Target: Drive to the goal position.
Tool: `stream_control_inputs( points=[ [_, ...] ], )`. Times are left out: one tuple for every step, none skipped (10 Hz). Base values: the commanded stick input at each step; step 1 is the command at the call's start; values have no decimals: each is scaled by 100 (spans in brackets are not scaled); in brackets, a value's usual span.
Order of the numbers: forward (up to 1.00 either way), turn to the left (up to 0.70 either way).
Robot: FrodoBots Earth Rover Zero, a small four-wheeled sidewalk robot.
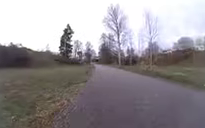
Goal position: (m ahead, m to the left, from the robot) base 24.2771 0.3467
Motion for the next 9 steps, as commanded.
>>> stream_control_inputs(
  points=[
    [70,0],
    [70,0],
    [70,0],
    [70,0],
    [70,0],
    [70,0],
    [70,0],
    [70,0],
    [70,0]
  ],
)
